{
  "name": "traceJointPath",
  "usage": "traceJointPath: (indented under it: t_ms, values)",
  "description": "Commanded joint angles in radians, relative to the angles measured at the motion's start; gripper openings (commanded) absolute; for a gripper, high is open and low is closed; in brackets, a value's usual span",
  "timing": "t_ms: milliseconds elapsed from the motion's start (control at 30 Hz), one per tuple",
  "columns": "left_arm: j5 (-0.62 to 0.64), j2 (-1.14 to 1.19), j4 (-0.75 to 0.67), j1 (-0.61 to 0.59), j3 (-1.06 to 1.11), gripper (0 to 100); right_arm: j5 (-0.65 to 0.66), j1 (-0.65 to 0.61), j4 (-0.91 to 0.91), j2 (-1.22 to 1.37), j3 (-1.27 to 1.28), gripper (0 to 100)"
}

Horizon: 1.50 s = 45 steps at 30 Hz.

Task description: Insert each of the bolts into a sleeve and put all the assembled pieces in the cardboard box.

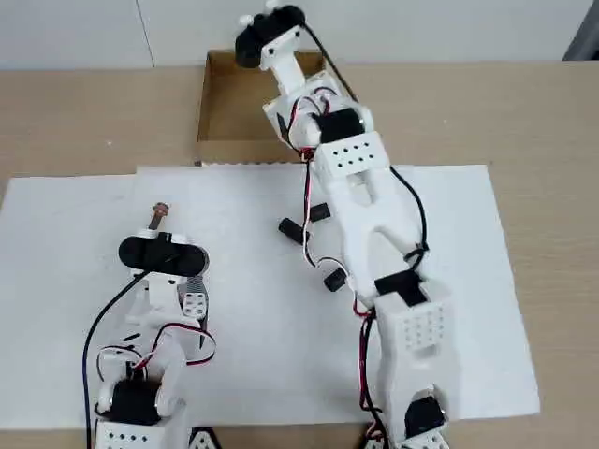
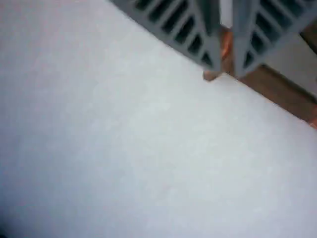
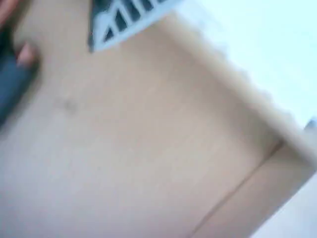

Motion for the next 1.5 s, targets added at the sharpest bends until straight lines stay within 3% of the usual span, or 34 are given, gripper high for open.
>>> traceJointPath:
  t_ms: [0,533,833,1067,1467]
  values:
    - [-0.005,-0.008,0.002,-0.003,-0.004,1,0.005,-0.007,0.131,-0.139,-0.054,13.3]
    - [-0.005,-0.008,0.002,-0.003,-0.005,1,0.005,-0.048,0.730,-0.268,-0.049,13.3]
    - [-0.005,-0.008,0.002,-0.003,-0.005,1,0.020,-0.074,0.734,-0.262,0.072,13.5]
    - [-0.005,-0.008,0.002,-0.003,-0.005,1,0.192,-0.117,0.716,-0.251,0.229,13.6]
    - [-0.005,-0.008,0.002,-0.003,-0.005,1,0.196,-0.122,0.611,-0.084,0.233,13.6]
